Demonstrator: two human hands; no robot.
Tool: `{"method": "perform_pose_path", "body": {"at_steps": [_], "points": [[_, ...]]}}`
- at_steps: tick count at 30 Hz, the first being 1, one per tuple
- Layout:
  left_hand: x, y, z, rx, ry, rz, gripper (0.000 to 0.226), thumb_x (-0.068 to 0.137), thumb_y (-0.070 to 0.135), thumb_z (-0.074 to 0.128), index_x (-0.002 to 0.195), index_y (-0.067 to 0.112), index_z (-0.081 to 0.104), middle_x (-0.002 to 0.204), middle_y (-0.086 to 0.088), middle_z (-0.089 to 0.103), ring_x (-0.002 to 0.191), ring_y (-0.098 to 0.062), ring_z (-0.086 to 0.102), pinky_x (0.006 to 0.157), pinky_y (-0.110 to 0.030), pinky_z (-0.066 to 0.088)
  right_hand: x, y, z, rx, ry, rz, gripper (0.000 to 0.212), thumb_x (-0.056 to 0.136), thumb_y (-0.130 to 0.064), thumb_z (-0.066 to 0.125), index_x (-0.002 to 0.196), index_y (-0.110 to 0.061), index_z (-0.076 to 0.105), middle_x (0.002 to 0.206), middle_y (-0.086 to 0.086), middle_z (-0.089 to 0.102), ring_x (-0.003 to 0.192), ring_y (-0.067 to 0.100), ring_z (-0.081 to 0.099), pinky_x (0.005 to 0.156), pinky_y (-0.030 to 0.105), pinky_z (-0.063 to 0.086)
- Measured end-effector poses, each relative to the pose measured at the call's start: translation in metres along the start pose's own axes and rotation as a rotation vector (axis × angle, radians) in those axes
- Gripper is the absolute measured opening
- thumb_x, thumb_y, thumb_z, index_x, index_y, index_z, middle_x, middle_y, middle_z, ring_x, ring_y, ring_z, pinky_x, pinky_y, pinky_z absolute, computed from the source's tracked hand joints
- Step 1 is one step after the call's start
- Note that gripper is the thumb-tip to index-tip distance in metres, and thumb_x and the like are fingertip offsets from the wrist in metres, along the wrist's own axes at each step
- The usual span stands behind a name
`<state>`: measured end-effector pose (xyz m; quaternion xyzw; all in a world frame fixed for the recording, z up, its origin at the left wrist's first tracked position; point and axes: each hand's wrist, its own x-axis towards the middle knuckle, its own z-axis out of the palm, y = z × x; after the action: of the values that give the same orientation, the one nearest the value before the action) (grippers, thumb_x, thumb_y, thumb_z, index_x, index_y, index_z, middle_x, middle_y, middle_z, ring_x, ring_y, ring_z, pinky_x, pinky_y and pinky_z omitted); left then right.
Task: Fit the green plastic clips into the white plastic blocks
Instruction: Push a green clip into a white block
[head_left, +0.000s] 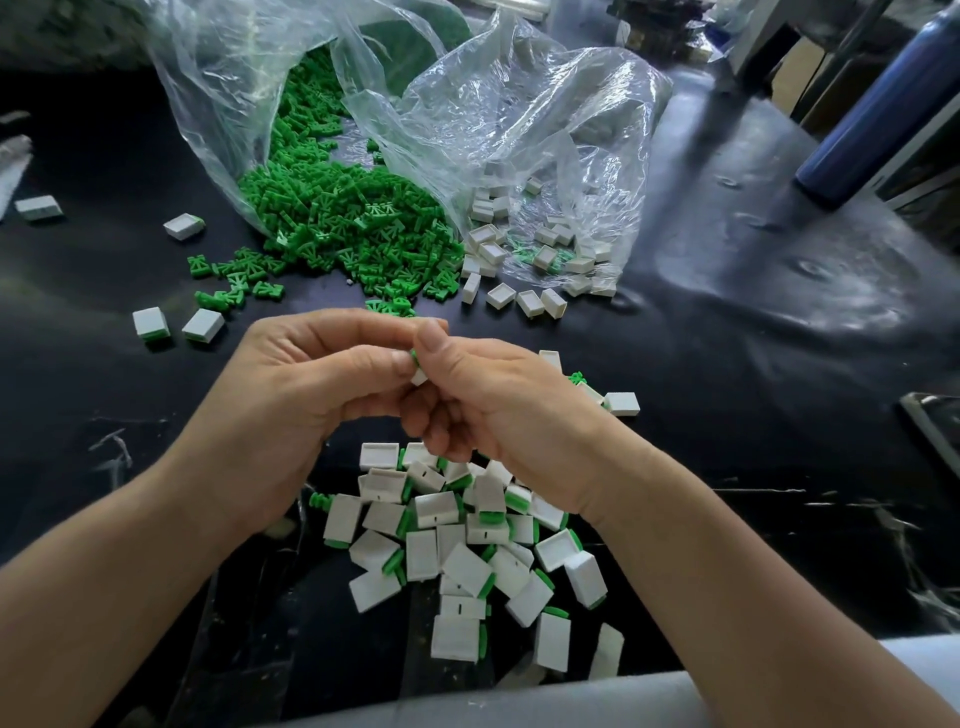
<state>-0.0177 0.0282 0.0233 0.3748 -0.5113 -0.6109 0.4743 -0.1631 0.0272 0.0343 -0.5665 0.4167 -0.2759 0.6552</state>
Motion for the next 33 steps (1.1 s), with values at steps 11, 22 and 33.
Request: {"method": "perform_pose_path", "body": {"at_steps": [11, 22, 33], "points": [[0.0009, -0.0041, 0.0017, -0.075, 0.033, -0.040, 0.021, 0.064, 0.005, 0.058, 0.077, 0.005, 0.075, 0.090, -0.013, 0.073, 0.064, -0.027, 0.069, 0.059, -0.024, 0.055, 0.0041, 0.0068, 0.0038, -0.244, 0.124, -0.055, 0.035, 0.099, -0.033, 0.033, 0.068, -0.026, 0.048, 0.055, -0.016, 0.046, 0.053, -0.002, 0.041, 0.059, 0.021, 0.029], [0.0003, -0.0032, 0.0043, -0.126, 0.069, -0.073, 0.016, 0.057, -0.002, 0.066, 0.067, 0.007, 0.075, 0.094, -0.005, 0.074, 0.073, -0.019, 0.071, 0.060, -0.023, 0.055, 0.0024, 0.0025, 0.0067, -0.343, 0.155, -0.077, 0.029, 0.099, -0.027, 0.034, 0.079, -0.021, 0.054, 0.066, -0.017, 0.037, 0.060, -0.004, 0.035, 0.059, 0.018, 0.027], [0.0006, -0.0059, 0.0049, -0.169, 0.092, -0.094, 0.021, 0.061, 0.005, 0.054, 0.064, 0.009, 0.075, 0.093, -0.003, 0.074, 0.079, -0.015, 0.071, 0.066, -0.023, 0.056, 0.0035, 0.0042, 0.0096, -0.428, 0.202, -0.044, 0.039, 0.098, -0.032, 0.032, 0.120, -0.008, 0.054, 0.114, 0.009, 0.058, 0.106, 0.021, 0.052, 0.093, 0.043, 0.040]]}}
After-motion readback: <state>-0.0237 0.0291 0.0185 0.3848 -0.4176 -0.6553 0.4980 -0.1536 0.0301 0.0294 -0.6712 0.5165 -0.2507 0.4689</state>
